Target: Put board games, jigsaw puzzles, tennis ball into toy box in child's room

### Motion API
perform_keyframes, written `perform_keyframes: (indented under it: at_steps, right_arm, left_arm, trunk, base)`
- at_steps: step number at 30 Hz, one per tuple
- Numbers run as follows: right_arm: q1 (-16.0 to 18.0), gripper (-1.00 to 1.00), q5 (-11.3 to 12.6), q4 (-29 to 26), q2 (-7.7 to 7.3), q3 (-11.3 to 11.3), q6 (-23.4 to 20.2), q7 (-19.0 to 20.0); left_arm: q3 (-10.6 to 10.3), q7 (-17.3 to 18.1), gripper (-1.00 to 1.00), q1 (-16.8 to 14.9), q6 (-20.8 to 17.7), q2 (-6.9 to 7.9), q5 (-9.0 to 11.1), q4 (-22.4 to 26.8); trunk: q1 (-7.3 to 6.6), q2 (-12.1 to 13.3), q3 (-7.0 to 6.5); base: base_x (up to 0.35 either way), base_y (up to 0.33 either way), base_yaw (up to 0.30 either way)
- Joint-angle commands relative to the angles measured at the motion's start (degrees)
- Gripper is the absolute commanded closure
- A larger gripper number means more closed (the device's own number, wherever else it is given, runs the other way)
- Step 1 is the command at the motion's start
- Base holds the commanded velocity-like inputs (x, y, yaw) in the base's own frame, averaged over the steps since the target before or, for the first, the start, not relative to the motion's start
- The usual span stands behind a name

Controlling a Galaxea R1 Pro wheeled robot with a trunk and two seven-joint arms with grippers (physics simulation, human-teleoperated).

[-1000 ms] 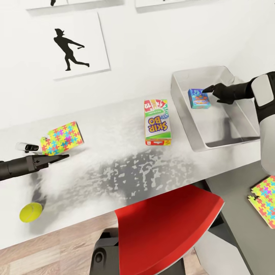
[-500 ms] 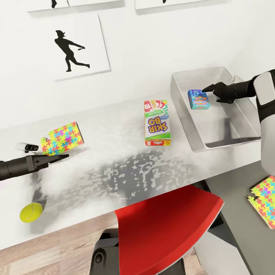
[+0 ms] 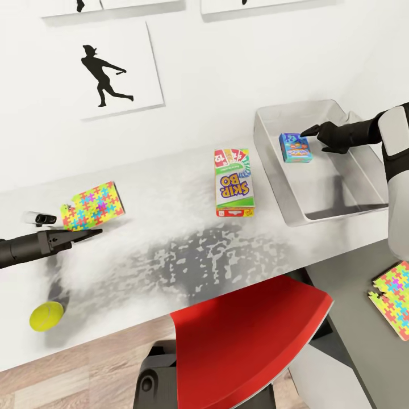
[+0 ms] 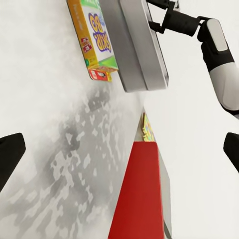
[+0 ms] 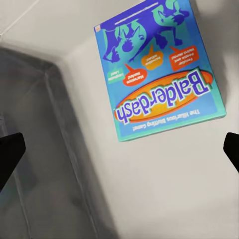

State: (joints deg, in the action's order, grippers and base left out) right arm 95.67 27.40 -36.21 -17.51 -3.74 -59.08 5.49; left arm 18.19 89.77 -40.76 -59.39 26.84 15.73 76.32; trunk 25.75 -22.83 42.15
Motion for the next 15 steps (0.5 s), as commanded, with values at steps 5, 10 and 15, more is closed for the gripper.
perform_keyframes:
  at_steps: [5, 10, 15]
  right_arm:
    - [0.04, -1.00, -0.59, 0.00, 0.07, -0.21, -0.25, 0.58]
    - [0.04, -1.00, -0.59, 0.00, 0.03, -0.21, -0.33, 0.58]
    - [0.04, -1.00, -0.59, 0.00, 0.09, -0.21, -0.41, 0.57]
  left_arm:
    - [0.00, 0.23, -1.00, -0.02, -0.61, 0.04, 0.12, -0.02]
    - [0.00, 0.23, -1.00, -0.02, -0.61, 0.05, 0.23, -0.02]
    - [0.00, 0.23, -1.00, -0.02, -0.61, 0.05, 0.28, -0.02]
  trunk:
    - [0.03, -0.09, 0.06]
    - [0.03, -0.09, -0.19]
    - [0.03, -0.09, -0.45]
  base:
    - [0.000, 0.000, 0.000]
    - [0.000, 0.000, 0.000]
    - [0.000, 0.000, 0.000]
